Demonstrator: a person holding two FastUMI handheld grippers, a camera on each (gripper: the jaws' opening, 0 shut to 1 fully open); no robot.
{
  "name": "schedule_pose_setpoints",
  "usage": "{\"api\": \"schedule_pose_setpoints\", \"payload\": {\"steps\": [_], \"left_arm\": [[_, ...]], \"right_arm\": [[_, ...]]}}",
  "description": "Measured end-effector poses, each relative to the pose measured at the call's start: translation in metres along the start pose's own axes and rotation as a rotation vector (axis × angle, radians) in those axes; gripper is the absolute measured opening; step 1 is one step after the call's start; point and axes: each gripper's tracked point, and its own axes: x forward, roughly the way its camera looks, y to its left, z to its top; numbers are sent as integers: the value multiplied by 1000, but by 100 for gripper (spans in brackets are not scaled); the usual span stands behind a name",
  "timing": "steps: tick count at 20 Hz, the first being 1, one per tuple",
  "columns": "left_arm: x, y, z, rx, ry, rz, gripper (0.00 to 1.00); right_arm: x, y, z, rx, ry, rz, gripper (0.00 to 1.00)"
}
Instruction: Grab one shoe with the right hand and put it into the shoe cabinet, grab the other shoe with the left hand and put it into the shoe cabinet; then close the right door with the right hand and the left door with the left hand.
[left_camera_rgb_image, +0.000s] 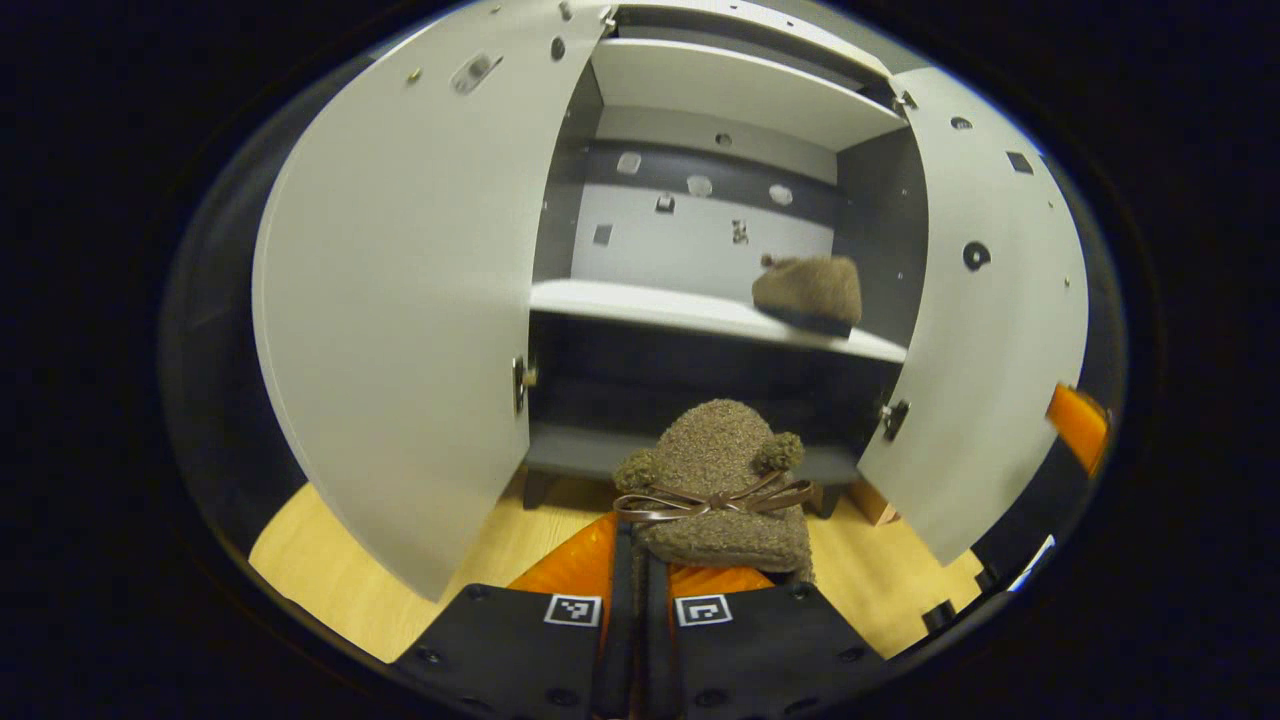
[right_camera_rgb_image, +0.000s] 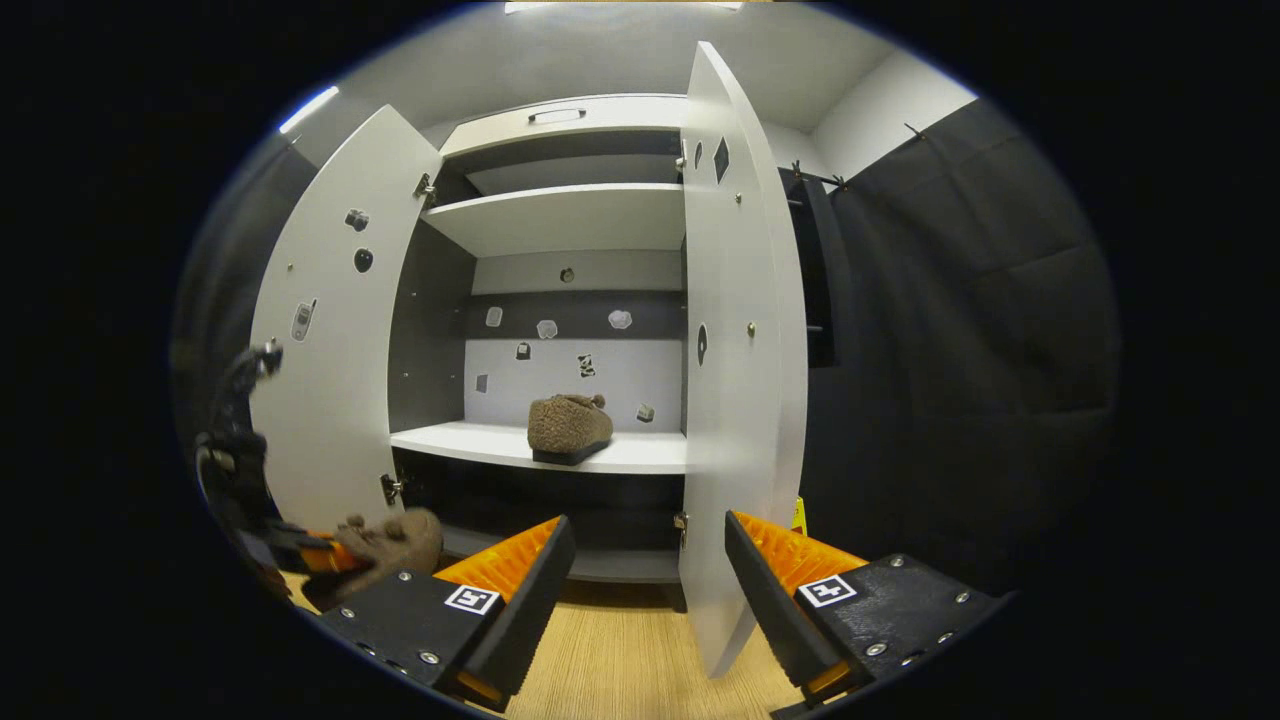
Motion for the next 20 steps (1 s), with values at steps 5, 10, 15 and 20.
{"api": "schedule_pose_setpoints", "payload": {"steps": [5, 10, 15, 20], "left_arm": [[65, -31, 133, -69, -126, -37, 13], [191, -34, 199, -94, -35, 3, 13], [270, -21, 179, -101, 145, 93, 13], [302, -18, 166, -57, 230, 112, 14]], "right_arm": [[-7, -6, 8, -17, -27, -11, 93], [-24, -21, 9, -20, -21, -43, 93], [-38, -47, 10, -25, -10, -100, 93], [-45, -69, 8, -16, -6, -146, 93]]}}
